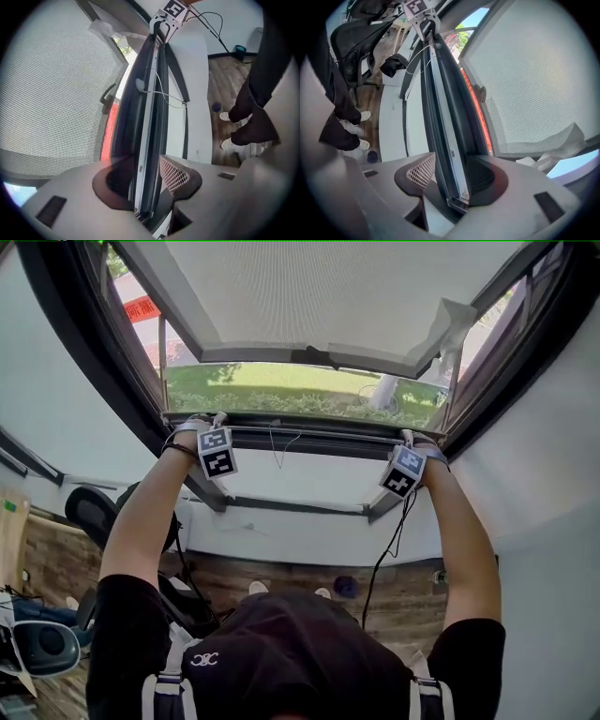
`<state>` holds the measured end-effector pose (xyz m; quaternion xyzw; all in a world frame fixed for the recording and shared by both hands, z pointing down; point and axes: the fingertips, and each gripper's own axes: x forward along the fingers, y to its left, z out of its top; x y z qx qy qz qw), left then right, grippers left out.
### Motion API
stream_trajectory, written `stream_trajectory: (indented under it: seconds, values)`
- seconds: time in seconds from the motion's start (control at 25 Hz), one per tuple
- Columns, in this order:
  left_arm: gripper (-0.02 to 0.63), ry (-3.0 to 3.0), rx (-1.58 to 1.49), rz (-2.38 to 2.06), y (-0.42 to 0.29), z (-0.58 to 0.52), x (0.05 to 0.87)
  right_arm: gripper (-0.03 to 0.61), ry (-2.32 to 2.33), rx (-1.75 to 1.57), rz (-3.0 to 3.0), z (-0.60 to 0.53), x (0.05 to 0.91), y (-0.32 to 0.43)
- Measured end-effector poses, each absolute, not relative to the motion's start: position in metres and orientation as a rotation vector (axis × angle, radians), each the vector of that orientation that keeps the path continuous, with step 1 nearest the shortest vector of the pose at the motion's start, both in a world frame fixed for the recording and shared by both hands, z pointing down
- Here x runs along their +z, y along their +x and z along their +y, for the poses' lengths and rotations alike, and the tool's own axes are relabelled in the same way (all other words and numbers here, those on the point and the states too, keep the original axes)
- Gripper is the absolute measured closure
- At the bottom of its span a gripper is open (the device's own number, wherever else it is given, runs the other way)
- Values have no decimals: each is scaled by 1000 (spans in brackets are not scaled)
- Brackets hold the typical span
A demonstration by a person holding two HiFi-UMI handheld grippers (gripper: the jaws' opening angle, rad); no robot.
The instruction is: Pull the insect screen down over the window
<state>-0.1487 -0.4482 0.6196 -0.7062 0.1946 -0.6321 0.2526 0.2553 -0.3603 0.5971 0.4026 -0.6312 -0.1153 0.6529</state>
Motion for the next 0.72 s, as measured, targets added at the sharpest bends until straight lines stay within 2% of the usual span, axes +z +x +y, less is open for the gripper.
stream_trajectory:
  seconds: [0.2,0.44,0.72]
  values:
    - [436,-1918,-1738,532,-148,-444,664,357,899,-254,-1422,-355,639,256]
    - [430,-1926,-1733,561,-148,-445,696,383,922,-264,-1421,-357,667,254]
    - [422,-1935,-1689,614,-149,-451,700,382,927,-279,-1398,-361,671,253]
